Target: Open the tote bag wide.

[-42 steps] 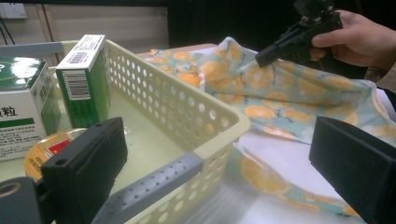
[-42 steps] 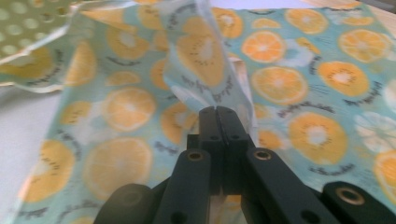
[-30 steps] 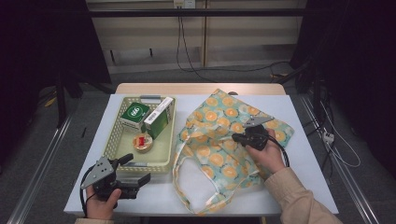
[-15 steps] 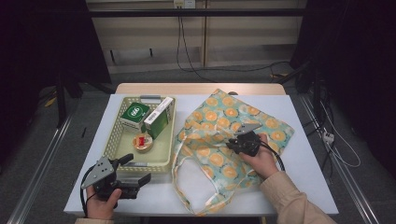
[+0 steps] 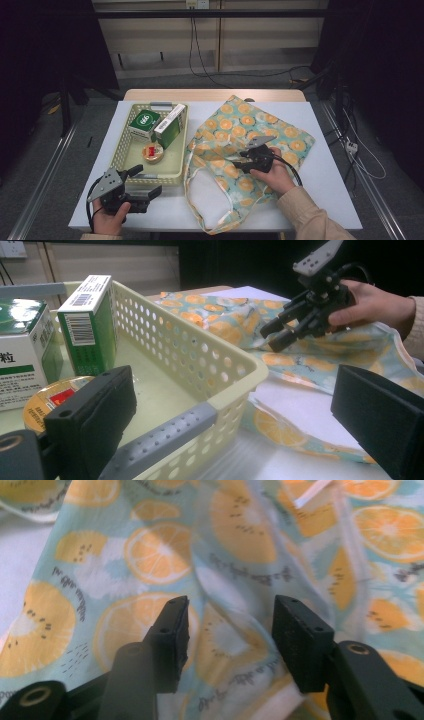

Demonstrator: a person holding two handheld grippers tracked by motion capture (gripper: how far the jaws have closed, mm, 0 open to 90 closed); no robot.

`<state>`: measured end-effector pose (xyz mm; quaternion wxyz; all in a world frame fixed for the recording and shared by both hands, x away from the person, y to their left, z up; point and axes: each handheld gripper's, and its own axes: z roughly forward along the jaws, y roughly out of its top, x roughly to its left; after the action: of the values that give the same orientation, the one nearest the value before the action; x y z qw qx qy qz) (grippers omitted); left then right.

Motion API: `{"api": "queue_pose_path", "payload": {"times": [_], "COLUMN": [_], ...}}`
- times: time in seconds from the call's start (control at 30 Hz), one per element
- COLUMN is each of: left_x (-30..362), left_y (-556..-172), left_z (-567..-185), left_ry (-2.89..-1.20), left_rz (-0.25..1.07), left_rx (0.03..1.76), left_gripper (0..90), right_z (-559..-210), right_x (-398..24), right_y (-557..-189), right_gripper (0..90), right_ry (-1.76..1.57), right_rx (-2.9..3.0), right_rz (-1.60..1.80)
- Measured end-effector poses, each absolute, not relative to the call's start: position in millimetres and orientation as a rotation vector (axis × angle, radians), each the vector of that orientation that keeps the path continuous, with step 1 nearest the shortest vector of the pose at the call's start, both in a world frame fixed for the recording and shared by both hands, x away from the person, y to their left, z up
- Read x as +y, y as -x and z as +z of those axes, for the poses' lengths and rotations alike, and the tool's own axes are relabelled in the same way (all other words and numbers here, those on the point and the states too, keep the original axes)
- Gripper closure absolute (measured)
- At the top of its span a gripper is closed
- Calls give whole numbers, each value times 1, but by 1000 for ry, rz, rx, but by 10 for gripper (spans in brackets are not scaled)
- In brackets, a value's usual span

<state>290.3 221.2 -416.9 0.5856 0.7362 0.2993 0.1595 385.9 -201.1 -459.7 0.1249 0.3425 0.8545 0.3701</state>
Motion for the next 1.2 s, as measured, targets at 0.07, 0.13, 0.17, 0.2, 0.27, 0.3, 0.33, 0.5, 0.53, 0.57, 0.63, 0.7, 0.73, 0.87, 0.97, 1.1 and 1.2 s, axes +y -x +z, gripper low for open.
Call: {"api": "queue_pose_path", "payload": {"times": [0.07, 0.13, 0.17, 0.2, 0.27, 0.3, 0.33, 0.5, 0.53, 0.57, 0.63, 0.7, 0.73, 0.87, 0.97, 1.1, 1.2], "left_x": [221, 221, 221, 220, 220, 220, 220, 221, 221, 221, 221, 221, 221, 222, 220, 217, 214], "left_y": [-290, -290, -290, -290, -290, -289, -289, -289, -289, -289, -289, -289, -289, -290, -292, -299, -305], "left_z": [-417, -416, -416, -416, -415, -415, -415, -413, -413, -412, -411, -408, -407, -401, -395, -388, -384], "left_ry": [-1717, -1715, -1714, -1718, -1718, -1717, -1715, -1706, -1705, -1700, -1697, -1693, -1693, -1697, -1713, -1727, -1730], "left_rz": [373, 373, 371, 373, 380, 378, 377, 375, 374, 371, 367, 365, 365, 359, 362, 360, 338], "left_rx": [699, 699, 698, 696, 691, 694, 696, 701, 703, 705, 708, 705, 705, 706, 692, 674, 673], "left_gripper": [39, 39, 39, 39, 39, 39, 39, 39, 39, 39, 39, 39, 39, 38, 39, 39, 38], "right_z": [-462, -462, -462, -462, -462, -462, -462, -462, -462, -462, -462, -462, -461, -453, -437, -417, -406], "right_x": [-199, -199, -200, -201, -204, -204, -204, -203, -204, -204, -206, -207, -208, -211, -219, -225, -226], "right_y": [-384, -385, -385, -385, -387, -387, -387, -388, -389, -389, -390, -392, -393, -396, -399, -401, -402], "right_gripper": [457, 500, 526, 554, 649, 662, 676, 816, 839, 862, 886, 897, 900, 900, 900, 900, 900], "right_ry": [-988, -998, -988, -982, -993, -990, -989, -970, -970, -977, -981, -1019, -1030, -1057, -1089, -1094, -1077], "right_rx": [2471, 2462, 2458, 2459, 2446, 2446, 2446, 2442, 2440, 2436, 2435, 2441, 2447, 2454, 2422, 2391, 2392], "right_rz": [1079, 1076, 1065, 1067, 1062, 1057, 1055, 1040, 1039, 1039, 1045, 1061, 1063, 1085, 1136, 1166, 1160]}}
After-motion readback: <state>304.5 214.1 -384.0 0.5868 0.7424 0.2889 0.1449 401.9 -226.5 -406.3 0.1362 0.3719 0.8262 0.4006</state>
